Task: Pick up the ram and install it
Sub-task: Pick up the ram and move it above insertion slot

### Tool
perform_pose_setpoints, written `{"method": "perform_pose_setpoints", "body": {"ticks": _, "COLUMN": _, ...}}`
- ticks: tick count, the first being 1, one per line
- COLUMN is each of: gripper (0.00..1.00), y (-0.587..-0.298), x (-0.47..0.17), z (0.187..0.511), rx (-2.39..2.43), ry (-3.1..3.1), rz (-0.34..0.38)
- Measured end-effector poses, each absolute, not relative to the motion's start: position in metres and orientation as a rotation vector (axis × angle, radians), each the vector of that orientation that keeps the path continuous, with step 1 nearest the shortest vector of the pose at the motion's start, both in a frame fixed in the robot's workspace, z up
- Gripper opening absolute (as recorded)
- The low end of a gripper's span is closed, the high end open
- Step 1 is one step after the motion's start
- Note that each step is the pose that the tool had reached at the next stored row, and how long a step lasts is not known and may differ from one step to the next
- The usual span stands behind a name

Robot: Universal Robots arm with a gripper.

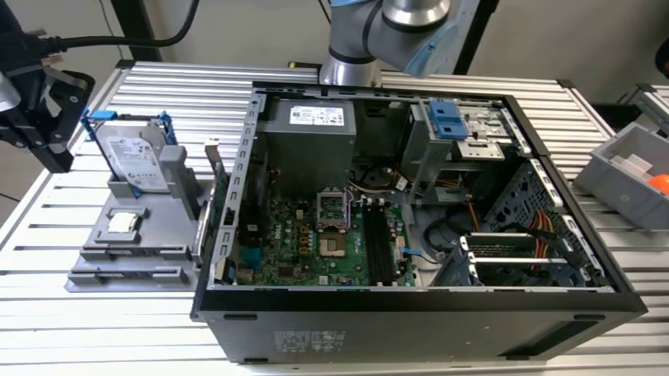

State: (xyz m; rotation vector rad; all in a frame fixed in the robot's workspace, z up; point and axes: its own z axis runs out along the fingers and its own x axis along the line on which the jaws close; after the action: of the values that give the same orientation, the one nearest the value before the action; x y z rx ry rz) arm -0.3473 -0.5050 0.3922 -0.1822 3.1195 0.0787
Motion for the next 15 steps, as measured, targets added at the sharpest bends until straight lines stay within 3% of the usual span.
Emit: {"method": "perform_pose_setpoints", "body": {"ticks": 15, "gripper": 0.00, "y": -0.5050, "x": -0.3474, "z": 0.3923, "rx": -0.206, "ry": 3.119, "rz": 0.079}}
